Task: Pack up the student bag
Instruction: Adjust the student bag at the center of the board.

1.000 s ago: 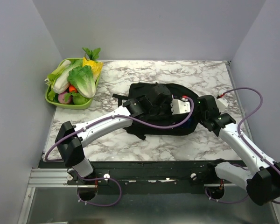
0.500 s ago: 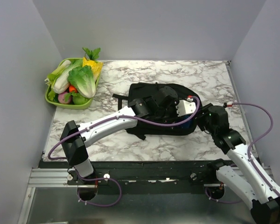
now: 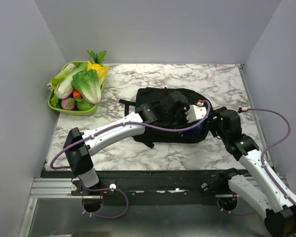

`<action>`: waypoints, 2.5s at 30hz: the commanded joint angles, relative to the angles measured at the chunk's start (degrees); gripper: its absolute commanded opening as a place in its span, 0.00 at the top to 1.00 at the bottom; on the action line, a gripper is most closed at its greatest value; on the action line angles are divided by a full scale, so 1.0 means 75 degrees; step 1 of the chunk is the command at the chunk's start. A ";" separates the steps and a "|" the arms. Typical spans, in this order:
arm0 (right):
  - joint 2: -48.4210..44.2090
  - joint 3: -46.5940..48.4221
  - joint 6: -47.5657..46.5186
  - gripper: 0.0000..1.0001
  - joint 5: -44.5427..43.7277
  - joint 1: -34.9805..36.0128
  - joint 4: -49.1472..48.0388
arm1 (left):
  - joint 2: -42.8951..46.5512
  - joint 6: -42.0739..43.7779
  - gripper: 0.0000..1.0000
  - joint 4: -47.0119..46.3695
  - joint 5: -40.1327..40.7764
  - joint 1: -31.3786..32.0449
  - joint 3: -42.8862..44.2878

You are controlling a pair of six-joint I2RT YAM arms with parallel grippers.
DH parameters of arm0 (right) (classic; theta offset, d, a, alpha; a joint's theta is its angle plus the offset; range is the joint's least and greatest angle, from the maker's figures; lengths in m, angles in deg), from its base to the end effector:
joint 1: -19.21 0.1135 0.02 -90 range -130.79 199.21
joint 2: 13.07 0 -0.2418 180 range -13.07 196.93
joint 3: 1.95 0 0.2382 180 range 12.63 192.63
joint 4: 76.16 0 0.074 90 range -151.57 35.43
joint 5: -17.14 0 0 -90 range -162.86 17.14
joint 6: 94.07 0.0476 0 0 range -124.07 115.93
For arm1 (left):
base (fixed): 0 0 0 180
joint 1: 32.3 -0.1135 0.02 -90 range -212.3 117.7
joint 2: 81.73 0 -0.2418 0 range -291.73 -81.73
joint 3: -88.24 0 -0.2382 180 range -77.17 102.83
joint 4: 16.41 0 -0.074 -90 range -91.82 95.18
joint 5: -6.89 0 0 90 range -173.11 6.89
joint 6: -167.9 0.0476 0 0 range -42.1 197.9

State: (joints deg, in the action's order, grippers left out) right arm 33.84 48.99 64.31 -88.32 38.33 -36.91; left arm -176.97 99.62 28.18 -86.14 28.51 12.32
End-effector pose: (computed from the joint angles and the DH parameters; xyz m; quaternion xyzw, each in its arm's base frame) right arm 0.1840 0.0504 0.2377 0.4229 0.7740 0.2290 0.4119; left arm 0.1812 -0.3296 0.3199 0.5959 0.6608 -0.1747 0.4216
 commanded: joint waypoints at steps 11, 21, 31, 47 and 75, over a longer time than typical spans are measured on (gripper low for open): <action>-0.0468 -0.0078 -0.0279 0.28 -0.0740 -0.0777 0.0169 | -0.0202 -0.0610 0.53 -0.0156 -0.0194 0.0491 -0.0202; 0.0764 -0.0147 -0.0691 0.31 -0.0212 -0.1236 -0.0007 | -0.1304 -0.0236 0.36 -0.0952 0.0554 0.1243 0.0173; 0.1056 -0.0430 -0.0504 0.71 0.0690 -0.1377 -0.1085 | -0.1598 0.0995 0.38 -0.3168 0.2619 0.1126 -0.0260; 0.1174 -0.0653 0.0140 0.37 0.1241 -0.1471 -0.1331 | -0.0497 -0.0704 0.38 -0.0942 0.1306 0.1161 -0.0495; 0.0655 -0.0444 0.1934 0.95 0.0294 0.5648 0.0061 | 0.2761 -0.0470 0.37 0.1308 -0.1248 -0.0996 -0.1994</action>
State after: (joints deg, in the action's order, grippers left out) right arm 35.42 40.12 72.18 -80.32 69.47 -42.98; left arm -159.44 93.76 31.02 -87.08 20.40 0.28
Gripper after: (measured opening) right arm 0.013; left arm 0.628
